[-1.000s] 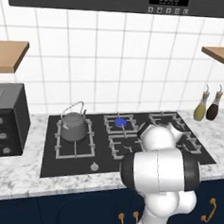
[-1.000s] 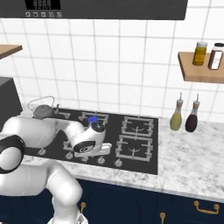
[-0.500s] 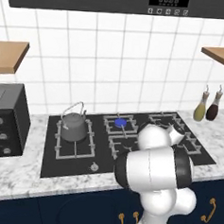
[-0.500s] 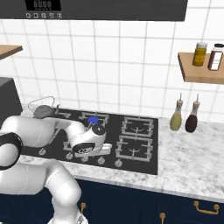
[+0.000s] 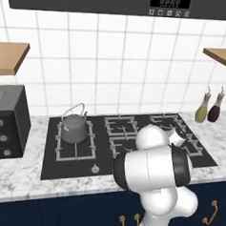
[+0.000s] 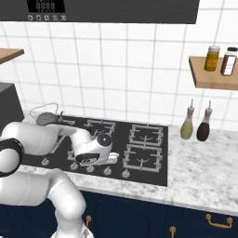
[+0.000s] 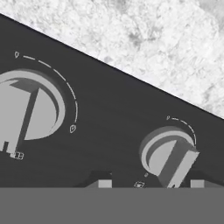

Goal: Turn off the rear center burner of the stove.

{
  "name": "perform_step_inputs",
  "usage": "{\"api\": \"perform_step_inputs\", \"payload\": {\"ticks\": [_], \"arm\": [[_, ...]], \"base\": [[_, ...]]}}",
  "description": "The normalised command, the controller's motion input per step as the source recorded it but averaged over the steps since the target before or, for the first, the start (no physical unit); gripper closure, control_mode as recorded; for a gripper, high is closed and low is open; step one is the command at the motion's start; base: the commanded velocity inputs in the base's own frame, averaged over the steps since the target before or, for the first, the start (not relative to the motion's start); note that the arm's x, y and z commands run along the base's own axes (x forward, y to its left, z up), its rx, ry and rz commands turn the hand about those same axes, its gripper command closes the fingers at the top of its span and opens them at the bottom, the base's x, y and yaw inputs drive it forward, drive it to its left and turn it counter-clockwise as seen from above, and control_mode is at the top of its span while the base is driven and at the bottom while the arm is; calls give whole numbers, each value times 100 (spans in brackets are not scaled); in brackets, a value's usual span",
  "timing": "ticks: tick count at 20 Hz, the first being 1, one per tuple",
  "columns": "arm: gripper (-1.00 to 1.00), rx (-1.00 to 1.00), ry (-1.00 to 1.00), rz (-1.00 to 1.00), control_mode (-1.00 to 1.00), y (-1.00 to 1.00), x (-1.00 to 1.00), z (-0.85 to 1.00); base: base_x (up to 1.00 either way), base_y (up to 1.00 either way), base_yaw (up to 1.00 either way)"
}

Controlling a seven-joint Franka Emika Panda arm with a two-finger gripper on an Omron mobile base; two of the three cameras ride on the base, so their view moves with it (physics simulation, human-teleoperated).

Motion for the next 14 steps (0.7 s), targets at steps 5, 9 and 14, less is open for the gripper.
{"api": "perform_step_inputs", "payload": {"ticks": [5, 9, 14], "arm": [[100, 0, 2, -100, -100, 0, 0, -66], [100, 0, 11, -41, -100, -16, -11, -18], [100, 0, 0, 0, -100, 0, 0, 0]], "base": [[0, 0, 0], [0, 0, 0], [0, 0, 0]]}}
